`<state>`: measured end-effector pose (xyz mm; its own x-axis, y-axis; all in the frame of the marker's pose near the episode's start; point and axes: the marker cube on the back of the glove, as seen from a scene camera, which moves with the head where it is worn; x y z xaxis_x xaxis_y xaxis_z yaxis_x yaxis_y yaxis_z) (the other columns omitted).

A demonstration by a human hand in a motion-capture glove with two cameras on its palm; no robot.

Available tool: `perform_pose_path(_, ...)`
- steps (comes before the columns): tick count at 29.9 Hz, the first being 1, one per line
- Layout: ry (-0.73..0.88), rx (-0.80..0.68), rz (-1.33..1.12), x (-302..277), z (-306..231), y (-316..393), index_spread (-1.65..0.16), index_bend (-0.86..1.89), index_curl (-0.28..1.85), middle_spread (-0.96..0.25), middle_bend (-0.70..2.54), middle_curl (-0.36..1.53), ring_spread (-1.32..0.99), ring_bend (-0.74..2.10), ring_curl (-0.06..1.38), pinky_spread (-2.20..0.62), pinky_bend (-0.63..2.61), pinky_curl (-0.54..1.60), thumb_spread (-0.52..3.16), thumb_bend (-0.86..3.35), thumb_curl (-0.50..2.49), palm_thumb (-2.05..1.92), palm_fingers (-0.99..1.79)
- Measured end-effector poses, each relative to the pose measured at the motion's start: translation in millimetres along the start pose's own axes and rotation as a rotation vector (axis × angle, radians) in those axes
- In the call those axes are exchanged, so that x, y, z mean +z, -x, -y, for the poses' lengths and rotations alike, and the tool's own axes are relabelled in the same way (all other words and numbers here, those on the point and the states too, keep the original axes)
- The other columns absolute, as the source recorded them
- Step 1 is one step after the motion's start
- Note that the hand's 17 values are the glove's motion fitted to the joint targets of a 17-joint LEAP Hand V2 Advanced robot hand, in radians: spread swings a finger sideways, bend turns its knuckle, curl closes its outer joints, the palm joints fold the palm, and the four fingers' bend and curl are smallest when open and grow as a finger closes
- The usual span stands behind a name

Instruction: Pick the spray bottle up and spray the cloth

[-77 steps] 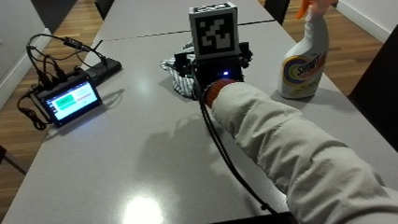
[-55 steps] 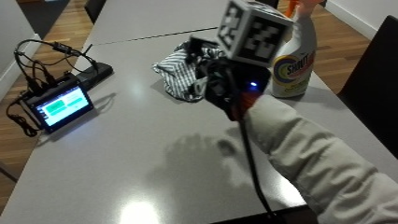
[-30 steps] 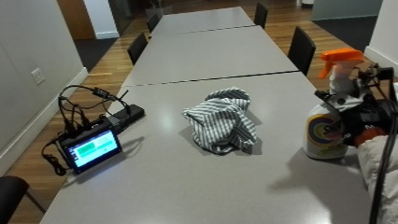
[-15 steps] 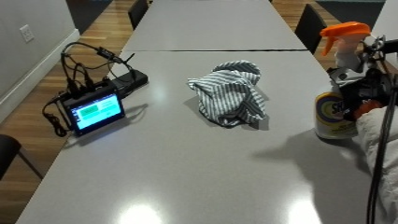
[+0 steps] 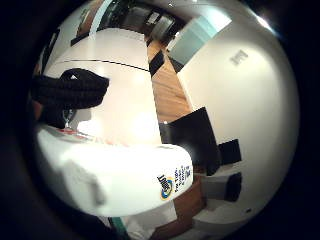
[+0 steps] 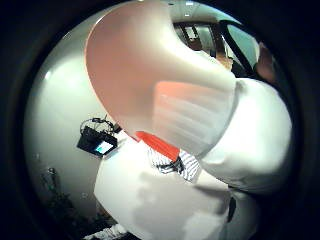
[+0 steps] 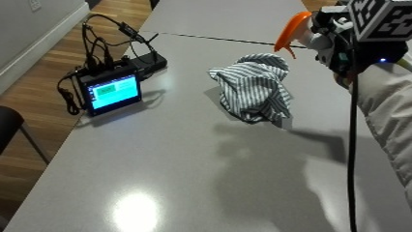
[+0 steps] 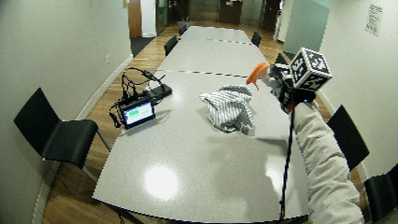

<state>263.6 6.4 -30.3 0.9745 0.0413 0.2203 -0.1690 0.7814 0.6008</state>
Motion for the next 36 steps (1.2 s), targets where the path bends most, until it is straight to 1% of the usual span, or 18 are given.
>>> perform_pose_path(5, 0.004, -0.055, -0.179, -12, 7, 12, -0.25, 0.17, 0.50, -0.11, 0.35, 0.51, -0.18, 0.43, 0.47, -0.24, 0.45, 0.45, 0.35, -0.01, 0.59, 1.21, 1.13)
perform_pose_path(10, 0.015, -0.093, -0.292, -12, 15, 13, -0.25, 0.18, 0.51, -0.11, 0.34, 0.52, -0.17, 0.43, 0.48, -0.24, 0.44, 0.45, 0.34, -0.02, 0.61, 1.21, 1.13)
perform_pose_path(26, 0.081, -0.079, -0.314, 3, 9, 11, -0.26, 0.17, 0.53, -0.12, 0.34, 0.54, -0.18, 0.41, 0.50, -0.26, 0.44, 0.47, 0.32, -0.03, 0.65, 1.20, 1.15)
perform_pose_path(29, 0.069, -0.046, -0.251, 9, 7, 11, -0.26, 0.17, 0.53, -0.12, 0.34, 0.55, -0.18, 0.41, 0.50, -0.26, 0.44, 0.47, 0.32, -0.03, 0.65, 1.20, 1.15)
perform_pose_path(31, 0.054, -0.003, -0.151, 13, 7, 11, -0.26, 0.17, 0.53, -0.12, 0.33, 0.55, -0.18, 0.41, 0.51, -0.26, 0.44, 0.48, 0.32, -0.03, 0.66, 1.19, 1.15)
perform_pose_path(33, 0.046, 0.053, 0.011, 18, 7, 12, -0.26, 0.17, 0.53, -0.12, 0.33, 0.55, -0.18, 0.41, 0.51, -0.26, 0.44, 0.48, 0.32, -0.03, 0.66, 1.19, 1.15)
perform_pose_path(36, 0.051, 0.149, 0.345, 25, 4, 20, -0.26, 0.17, 0.54, -0.12, 0.33, 0.55, -0.18, 0.41, 0.51, -0.26, 0.44, 0.48, 0.32, -0.03, 0.66, 1.19, 1.14)
